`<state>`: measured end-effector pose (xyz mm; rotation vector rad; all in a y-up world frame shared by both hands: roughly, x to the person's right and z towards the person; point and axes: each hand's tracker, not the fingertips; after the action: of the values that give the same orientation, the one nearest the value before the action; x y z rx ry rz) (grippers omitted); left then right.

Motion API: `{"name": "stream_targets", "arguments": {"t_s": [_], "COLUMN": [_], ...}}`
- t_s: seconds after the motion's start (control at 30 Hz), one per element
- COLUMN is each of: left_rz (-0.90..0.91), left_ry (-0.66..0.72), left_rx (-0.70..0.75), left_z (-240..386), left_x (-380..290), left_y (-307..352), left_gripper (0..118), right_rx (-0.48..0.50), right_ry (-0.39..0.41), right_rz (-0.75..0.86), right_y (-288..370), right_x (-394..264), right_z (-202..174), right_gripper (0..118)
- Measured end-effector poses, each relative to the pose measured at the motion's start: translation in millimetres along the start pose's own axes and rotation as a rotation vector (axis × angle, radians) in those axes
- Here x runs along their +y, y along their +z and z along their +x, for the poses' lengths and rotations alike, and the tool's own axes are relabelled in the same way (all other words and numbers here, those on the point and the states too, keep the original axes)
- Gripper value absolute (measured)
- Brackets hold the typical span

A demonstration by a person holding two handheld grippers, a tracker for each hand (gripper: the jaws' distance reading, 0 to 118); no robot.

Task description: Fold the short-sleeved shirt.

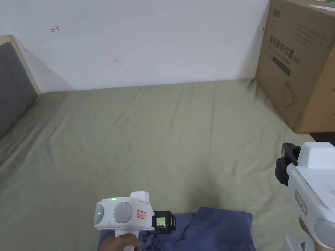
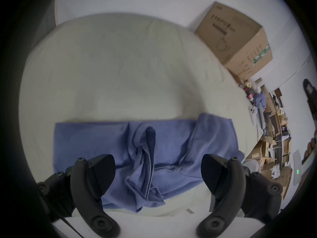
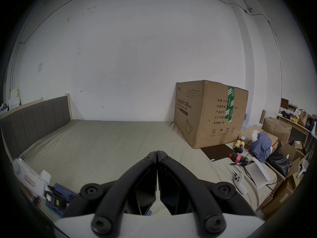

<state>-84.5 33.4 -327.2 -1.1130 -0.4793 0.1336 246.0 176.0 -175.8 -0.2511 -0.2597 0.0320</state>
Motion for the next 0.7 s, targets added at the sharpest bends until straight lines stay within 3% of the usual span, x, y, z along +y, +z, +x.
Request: {"name": "stream_targets", "arguments": {"t_s": [0.23, 0.3, 0.4, 0.47, 0.5, 0.57, 0.7], "left_rz": [0.299, 0.341, 0.399, 0.412, 0.423, 0.43, 0.353], "left_ry": [-0.058, -0.072, -0.057, -0.066, -0.077, -0.095, -0.112], "left_rx": [0.125, 0.174, 0.194, 0.199, 0.205, 0.243, 0.231], "left_z": [-31, -43, -62, -70, -73, -76, -79], "left_x": [-2, -6, -16, -23, -27, -36, -47], "left_y": [87, 97, 102, 100, 96, 86, 57], "left_gripper": [106, 99, 63, 24, 10, 0, 0], "right_rx": [0.023, 0.026, 0.032, 0.037, 0.038, 0.042, 0.044], "right_ry": [0.008, 0.006, 0.005, 0.004, 0.004, 0.005, -0.004], "right_rz": [0.023, 0.027, 0.03, 0.028, 0.027, 0.027, 0.026], "right_y": [3, 3, 2, 1, 1, 0, 1], "right_x": [9, 10, 11, 11, 11, 11, 10], "right_z": [-10, -12, -15, -17, -18, -20, -20], "right_gripper": [0, 0, 0, 0, 0, 0, 0]}}
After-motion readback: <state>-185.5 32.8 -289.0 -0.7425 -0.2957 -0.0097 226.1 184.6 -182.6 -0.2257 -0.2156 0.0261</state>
